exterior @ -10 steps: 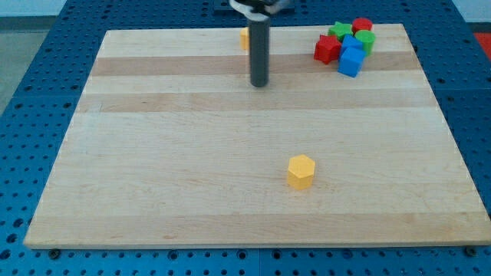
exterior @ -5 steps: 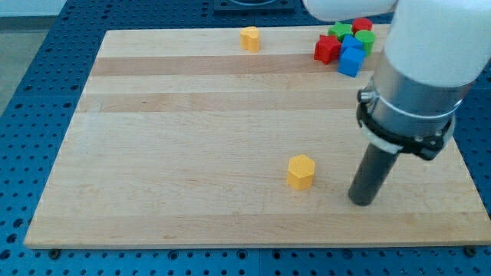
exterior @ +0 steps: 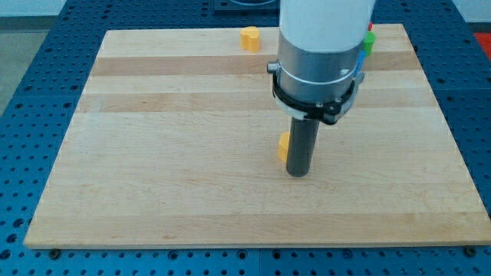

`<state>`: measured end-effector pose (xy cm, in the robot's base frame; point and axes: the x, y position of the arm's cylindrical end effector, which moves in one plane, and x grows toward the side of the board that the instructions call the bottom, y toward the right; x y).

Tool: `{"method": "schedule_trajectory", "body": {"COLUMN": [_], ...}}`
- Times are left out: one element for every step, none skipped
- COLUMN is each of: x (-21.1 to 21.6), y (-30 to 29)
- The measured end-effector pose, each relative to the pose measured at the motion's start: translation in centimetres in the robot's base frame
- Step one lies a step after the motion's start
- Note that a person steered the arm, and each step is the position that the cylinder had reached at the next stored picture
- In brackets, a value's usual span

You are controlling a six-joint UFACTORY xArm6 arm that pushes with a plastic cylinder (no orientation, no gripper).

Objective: Push the yellow hexagon into the yellow heart

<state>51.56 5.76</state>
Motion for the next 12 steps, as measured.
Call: {"method": "schedule_trajectory", "body": {"x": [-1.8, -3.6, -5.6, -7.2, -9.6, -11.6, -13.3, -14.3, -15.6, -17.5, -19.1, -20.4], "y": [0.0, -0.3, -1.5, -2.7, -2.8, -3.3, -4.0, -5.3, -6.0, -6.5, -6.9, -7.2]}}
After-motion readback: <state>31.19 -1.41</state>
